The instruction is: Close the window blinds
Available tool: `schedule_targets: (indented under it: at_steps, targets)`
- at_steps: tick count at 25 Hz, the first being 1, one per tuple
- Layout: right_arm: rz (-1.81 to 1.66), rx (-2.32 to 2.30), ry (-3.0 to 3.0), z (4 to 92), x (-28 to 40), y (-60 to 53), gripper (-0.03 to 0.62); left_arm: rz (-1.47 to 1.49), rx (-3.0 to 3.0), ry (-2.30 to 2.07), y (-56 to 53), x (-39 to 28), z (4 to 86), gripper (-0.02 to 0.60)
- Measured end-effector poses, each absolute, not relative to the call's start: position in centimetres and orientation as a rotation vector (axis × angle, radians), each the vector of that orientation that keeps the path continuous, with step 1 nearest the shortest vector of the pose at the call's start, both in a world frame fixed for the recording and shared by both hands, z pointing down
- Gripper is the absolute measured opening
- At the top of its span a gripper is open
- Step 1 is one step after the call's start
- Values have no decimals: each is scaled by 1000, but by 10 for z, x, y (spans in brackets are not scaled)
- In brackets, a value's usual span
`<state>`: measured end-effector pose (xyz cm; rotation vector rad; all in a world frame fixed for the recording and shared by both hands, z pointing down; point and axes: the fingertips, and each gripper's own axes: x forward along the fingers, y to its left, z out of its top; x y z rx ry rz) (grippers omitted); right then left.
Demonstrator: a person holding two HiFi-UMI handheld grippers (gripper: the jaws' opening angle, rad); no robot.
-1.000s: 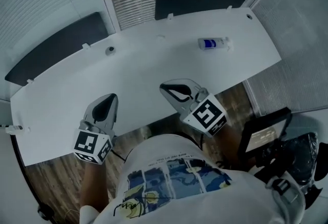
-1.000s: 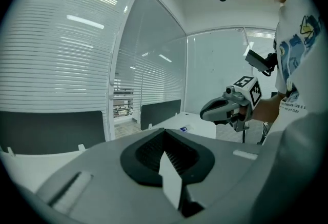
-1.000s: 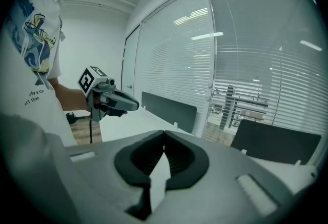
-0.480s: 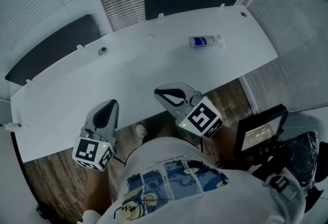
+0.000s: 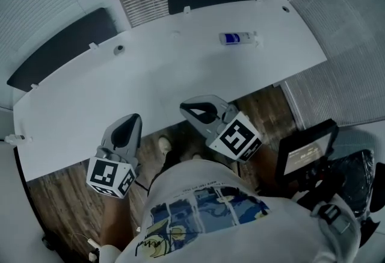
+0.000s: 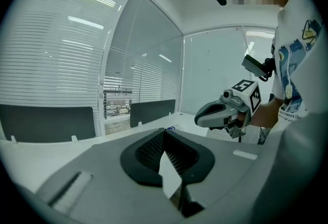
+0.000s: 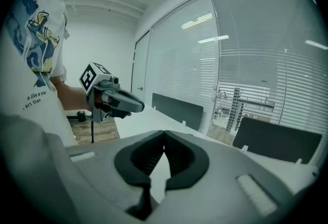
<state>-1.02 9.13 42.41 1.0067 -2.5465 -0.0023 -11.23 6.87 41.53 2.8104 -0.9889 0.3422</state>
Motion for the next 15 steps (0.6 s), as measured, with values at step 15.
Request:
schedule_targets:
  at_steps: [15]
  targets:
    - [41, 1050, -2572, 425, 3, 141, 3, 381, 2819, -962, 120, -95, 418, 5]
